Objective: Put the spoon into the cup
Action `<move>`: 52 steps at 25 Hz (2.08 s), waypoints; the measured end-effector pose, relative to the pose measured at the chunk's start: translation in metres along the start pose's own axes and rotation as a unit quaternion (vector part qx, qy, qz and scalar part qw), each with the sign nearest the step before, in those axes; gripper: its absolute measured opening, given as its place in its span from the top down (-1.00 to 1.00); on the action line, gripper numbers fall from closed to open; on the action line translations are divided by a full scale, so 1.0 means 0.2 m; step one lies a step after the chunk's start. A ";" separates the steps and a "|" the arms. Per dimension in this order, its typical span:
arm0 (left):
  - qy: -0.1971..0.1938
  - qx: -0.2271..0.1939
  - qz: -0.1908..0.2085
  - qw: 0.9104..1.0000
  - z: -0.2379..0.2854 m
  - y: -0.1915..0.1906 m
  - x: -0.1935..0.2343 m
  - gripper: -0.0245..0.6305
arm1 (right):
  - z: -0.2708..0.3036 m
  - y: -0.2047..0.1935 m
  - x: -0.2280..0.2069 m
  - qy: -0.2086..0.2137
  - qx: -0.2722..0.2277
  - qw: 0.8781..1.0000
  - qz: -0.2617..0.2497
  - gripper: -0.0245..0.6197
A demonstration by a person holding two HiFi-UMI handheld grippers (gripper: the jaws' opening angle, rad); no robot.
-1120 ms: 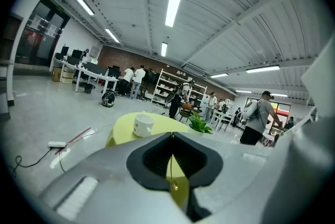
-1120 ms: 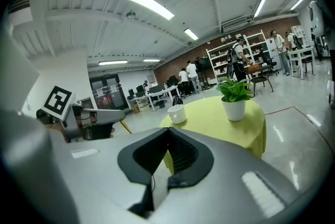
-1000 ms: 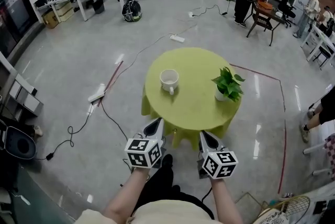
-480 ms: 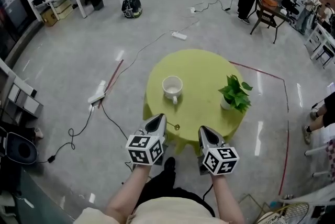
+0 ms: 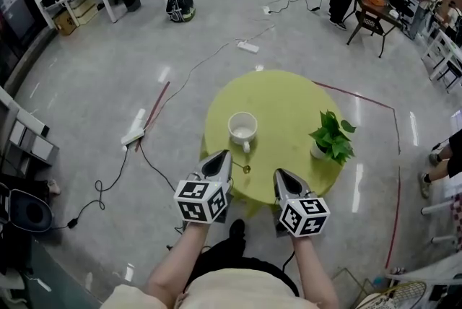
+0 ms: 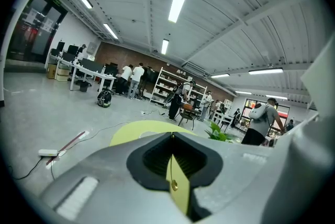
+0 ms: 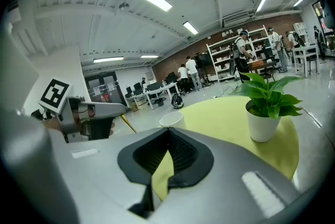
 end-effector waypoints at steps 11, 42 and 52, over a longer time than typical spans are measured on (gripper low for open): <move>-0.030 -0.006 -0.002 1.000 0.12 0.14 0.09 0.91 | 0.15 0.08 0.04 -0.011 0.005 1.000 -0.002 0.92; 0.003 -0.053 -0.017 0.998 0.34 0.38 0.21 0.91 | 0.45 0.28 -0.06 0.017 0.013 1.000 -0.012 0.92; 0.033 -0.057 -0.030 0.997 0.41 0.38 0.30 0.91 | 0.58 0.31 -0.10 0.036 0.026 0.999 -0.017 0.92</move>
Point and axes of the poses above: the fingertips, and each gripper's own axes: z forward along the fingers, x to its left, y out of its top, the point moved 10 cm from there along -z, backward along the fingers, and after that the axes turned 14 degrees about -y, right-handed, at the moved point
